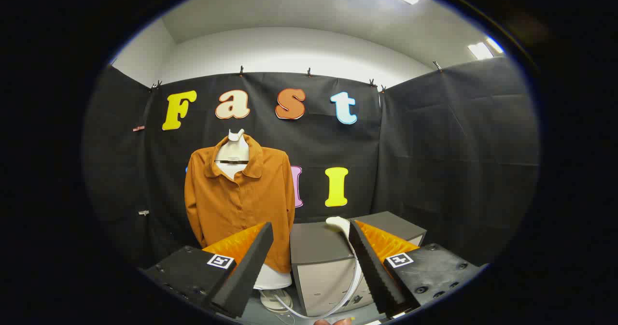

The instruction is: Iron the clothes twice with a garment steamer, once on the left side and once on the right side.

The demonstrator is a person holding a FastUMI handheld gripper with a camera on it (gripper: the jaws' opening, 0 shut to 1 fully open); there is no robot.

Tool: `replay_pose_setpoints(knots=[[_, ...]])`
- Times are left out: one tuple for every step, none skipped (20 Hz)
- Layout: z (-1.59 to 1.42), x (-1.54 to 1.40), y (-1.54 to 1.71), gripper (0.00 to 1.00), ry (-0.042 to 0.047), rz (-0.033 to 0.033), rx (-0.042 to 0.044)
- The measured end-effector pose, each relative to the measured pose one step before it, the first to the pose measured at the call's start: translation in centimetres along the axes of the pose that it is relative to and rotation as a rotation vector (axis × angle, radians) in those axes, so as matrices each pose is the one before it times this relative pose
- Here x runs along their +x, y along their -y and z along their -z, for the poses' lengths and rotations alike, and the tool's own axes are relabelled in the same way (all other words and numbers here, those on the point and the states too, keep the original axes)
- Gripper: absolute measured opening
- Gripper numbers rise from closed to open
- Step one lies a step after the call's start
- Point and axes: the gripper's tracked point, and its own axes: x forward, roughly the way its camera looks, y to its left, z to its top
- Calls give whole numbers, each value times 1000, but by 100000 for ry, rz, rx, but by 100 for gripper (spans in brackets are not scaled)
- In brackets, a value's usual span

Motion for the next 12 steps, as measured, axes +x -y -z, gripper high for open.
replay_pose_setpoints(knots=[[7, 7, -115, 98, -87, -344, -4], [-77, -89, -131, 98, 203, -305, -84], [-146, -21, -111, 98, 301, -466, -112], [120, -37, -161, 98, 72, -304, -106], [38, -32, -108, 98, -100, -359, -137], [179, 34, -44, 98, -375, -145, -156], [137, -63, -55, 98, -241, -135, -193], [81, -102, -72, 98, -341, -240, -248], [142, -32, -158, 98, -107, -345, -193], [45, -79, -143, 98, -184, -634, 154], [-99, -147, -197, 98, 217, -488, 298], [-177, -137, -77, 98, 335, -276, -32]])
